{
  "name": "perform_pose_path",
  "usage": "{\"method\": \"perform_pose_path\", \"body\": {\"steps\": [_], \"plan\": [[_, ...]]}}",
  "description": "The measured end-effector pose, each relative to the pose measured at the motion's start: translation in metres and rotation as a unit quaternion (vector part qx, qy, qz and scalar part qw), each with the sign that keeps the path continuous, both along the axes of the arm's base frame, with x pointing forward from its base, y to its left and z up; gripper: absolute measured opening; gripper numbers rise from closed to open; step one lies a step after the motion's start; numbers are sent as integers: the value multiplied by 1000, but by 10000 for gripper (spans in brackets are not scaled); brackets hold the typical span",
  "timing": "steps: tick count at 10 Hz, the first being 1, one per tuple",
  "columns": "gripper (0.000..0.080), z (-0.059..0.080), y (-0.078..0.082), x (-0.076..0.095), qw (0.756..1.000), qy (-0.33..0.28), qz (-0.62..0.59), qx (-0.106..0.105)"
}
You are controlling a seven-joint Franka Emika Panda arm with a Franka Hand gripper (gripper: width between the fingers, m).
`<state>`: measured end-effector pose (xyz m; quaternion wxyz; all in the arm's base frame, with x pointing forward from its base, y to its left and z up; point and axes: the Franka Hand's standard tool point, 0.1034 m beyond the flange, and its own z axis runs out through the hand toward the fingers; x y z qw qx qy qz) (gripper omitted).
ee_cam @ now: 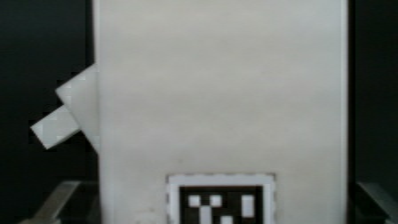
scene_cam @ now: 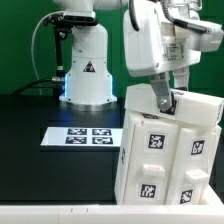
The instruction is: Assemble cabinet
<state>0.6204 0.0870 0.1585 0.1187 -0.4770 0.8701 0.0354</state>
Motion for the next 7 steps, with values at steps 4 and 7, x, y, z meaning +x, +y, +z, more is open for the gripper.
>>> {"method": "perform_pose_path", "body": {"steps": [4,7], "plan": [[756,0,-1,-1,999,-5,41,-7],[797,19,-4,-7,976,-9,217,-7]]}}
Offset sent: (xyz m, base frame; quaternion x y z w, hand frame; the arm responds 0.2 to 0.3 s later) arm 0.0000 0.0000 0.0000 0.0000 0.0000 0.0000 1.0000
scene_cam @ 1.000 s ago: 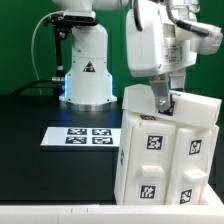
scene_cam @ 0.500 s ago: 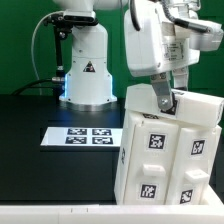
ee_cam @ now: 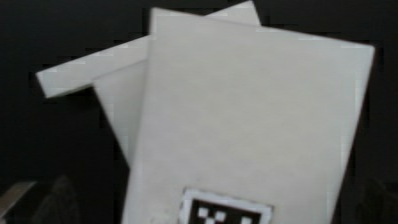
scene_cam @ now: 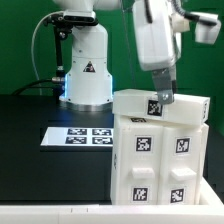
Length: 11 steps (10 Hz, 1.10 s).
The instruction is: Assemble cabinet
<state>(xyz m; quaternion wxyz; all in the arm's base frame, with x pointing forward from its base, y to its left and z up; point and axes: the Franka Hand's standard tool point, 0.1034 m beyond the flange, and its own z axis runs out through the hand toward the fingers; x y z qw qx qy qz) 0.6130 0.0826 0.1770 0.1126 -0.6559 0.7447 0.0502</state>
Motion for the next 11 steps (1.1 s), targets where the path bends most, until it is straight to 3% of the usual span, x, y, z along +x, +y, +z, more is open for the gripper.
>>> {"method": "perform_pose_path", "body": {"steps": [1,5,7,8,11], "plan": [[797,6,3,2,999,-6,47,-1],[796,5,3,0,979,-28,201,-29],[796,8,3,3,933,-44,353,-54],[796,7,3,4,888,-58,453,-62],[796,6,3,4,835,-75,541,-66]]}}
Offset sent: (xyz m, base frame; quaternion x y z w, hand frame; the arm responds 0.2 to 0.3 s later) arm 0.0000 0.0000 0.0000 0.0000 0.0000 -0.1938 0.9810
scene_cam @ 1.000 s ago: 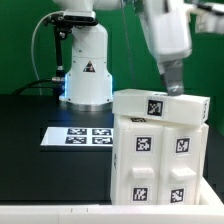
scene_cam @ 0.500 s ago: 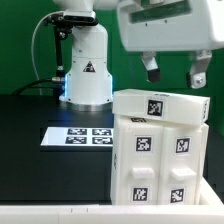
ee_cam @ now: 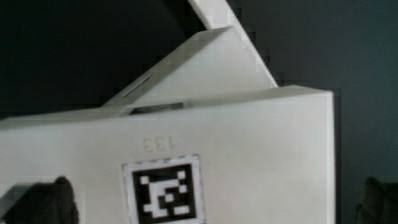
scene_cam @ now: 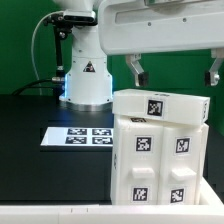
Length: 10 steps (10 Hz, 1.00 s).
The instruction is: Assemble cabinet
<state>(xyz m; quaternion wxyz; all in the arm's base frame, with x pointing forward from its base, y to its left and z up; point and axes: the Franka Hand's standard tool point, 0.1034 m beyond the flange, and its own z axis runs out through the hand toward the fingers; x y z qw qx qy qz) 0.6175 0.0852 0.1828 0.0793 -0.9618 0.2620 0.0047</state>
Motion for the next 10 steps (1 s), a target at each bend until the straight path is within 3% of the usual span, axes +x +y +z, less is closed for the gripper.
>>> {"method": "perform_pose_path", "body": {"steps": [2,5,8,9,10], "plan": [[796,0,-2,0,994,-15,107,-7],[796,-1,-2,-1,932,-41,357,-38],[796,-2,-8,0,891,-50,448,-47],[796,-2,-11,5,836,-62,540,-74],[796,-5,-9,6,798,-66,593,-88]]}}
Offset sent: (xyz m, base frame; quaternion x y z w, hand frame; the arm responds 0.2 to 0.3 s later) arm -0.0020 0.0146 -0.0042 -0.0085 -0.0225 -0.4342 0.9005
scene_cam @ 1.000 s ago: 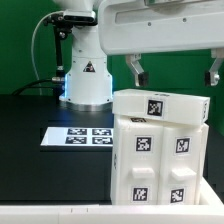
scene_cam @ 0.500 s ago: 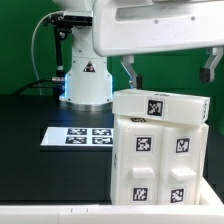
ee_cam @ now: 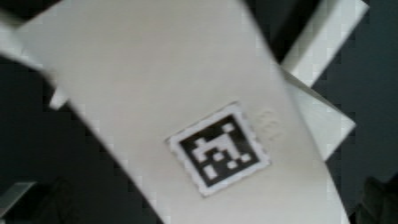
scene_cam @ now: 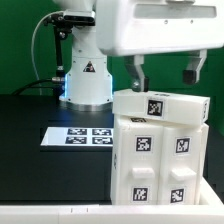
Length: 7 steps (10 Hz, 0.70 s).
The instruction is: Assemble cabinet
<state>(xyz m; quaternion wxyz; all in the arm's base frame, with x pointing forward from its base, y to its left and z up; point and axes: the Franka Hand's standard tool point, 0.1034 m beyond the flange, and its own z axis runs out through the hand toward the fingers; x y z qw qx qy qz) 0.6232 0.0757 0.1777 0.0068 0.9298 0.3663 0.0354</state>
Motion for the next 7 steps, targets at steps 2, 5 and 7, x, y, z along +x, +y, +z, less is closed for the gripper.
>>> {"method": "perform_pose_path", "body": {"steps": [2,5,7], "plan": [[796,-14,2,-3,998,7,59,-16],[796,-24,-8,-4,1000,10,17,-17],[769,-24,-8,-4,1000,10,-3,-15]]}}
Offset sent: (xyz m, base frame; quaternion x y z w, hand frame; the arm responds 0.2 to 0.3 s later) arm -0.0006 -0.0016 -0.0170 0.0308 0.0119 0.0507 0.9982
